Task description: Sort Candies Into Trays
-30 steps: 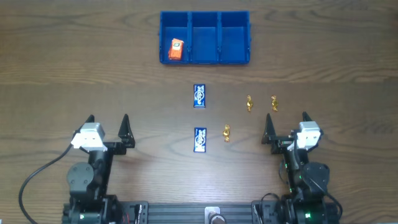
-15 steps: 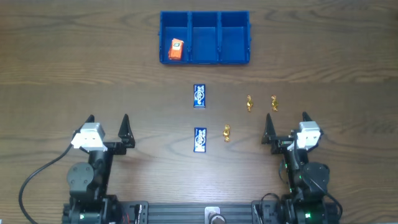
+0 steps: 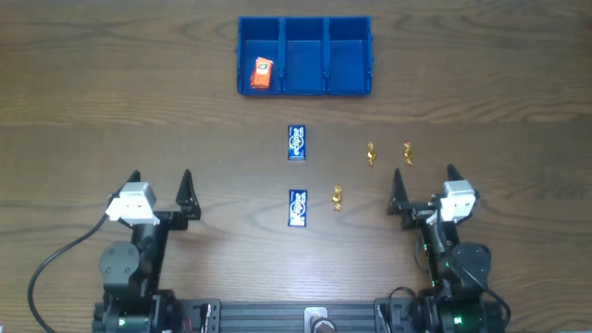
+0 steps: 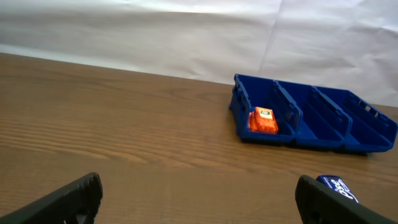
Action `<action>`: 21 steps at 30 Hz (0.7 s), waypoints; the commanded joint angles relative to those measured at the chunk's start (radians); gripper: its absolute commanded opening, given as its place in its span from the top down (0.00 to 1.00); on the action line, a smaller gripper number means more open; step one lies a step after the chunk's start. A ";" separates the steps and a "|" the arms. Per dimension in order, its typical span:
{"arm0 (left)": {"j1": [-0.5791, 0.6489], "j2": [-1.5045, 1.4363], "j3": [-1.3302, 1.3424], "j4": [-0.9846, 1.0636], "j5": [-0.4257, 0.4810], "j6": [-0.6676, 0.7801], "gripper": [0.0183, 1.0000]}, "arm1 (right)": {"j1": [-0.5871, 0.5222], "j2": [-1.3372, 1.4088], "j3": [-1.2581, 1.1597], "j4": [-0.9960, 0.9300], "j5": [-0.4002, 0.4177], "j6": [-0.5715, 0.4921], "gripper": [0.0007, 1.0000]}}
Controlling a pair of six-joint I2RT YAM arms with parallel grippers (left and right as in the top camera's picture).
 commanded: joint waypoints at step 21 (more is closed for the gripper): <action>-0.004 -0.006 -0.016 -0.038 0.018 0.015 0.00 | 0.040 0.874 0.915 -0.621 -0.551 0.086 0.00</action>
